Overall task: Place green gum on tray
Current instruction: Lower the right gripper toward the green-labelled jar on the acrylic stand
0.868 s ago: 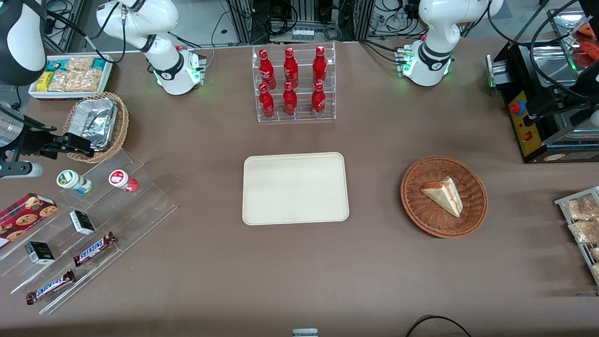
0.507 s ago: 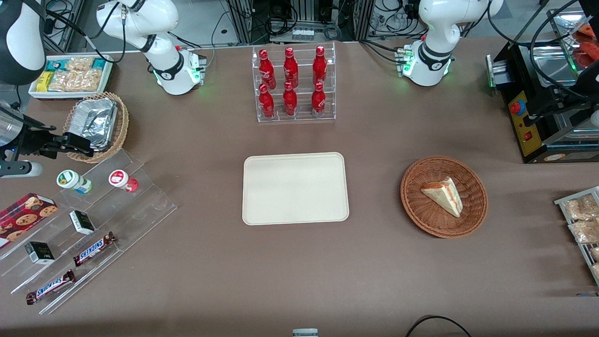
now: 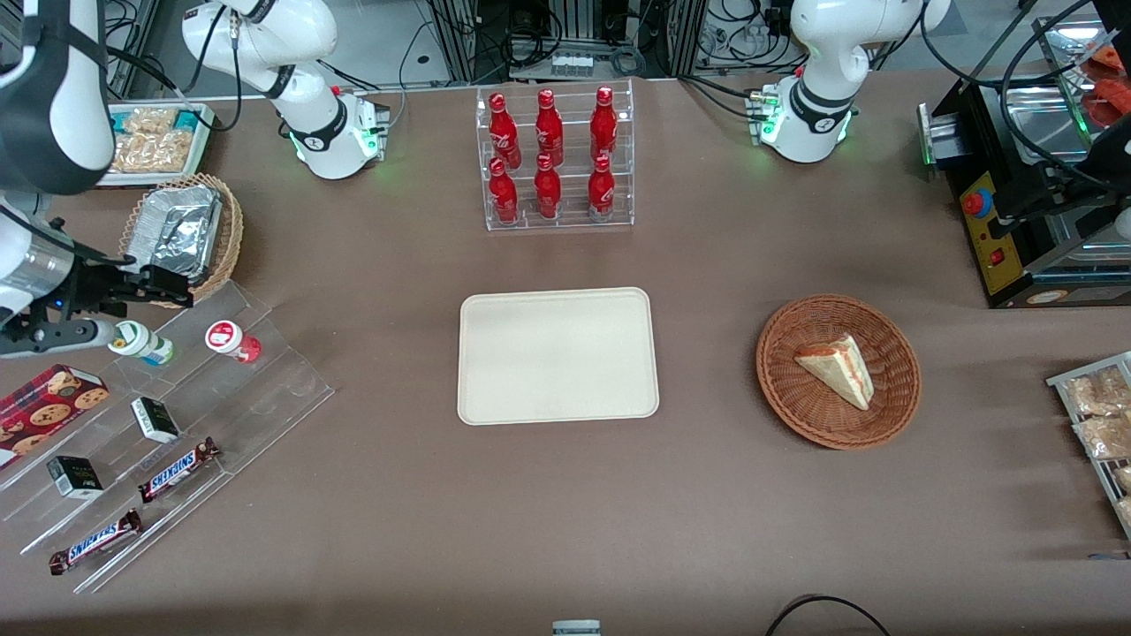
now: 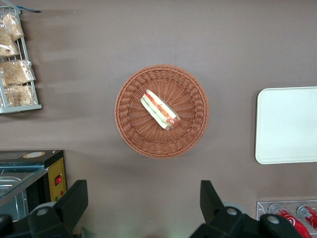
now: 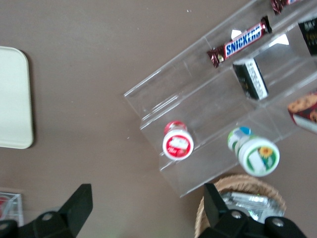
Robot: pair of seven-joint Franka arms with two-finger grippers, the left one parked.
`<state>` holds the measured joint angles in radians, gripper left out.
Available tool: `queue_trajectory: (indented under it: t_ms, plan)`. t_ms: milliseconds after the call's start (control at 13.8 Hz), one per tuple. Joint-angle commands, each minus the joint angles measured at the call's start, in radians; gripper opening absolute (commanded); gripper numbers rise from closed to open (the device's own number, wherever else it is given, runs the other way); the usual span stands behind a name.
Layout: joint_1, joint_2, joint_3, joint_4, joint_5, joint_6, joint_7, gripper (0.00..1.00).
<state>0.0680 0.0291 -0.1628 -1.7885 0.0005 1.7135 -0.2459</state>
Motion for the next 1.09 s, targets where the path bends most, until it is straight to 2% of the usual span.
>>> queue_trajectory:
  t_ms: [0,217,362,724,1013]
  plan:
    - [-0.051,0.011,-0.003,-0.060,-0.019,0.104,-0.219,1.00]
    - [-0.125,0.063,-0.003,-0.066,-0.016,0.178,-0.538,1.00]
    - [-0.164,0.087,-0.003,-0.066,-0.008,0.205,-0.663,1.00]
    - [-0.235,0.095,-0.003,-0.071,-0.007,0.198,-0.800,1.00]
    - [-0.270,0.083,-0.003,-0.109,0.003,0.207,-0.791,1.00]
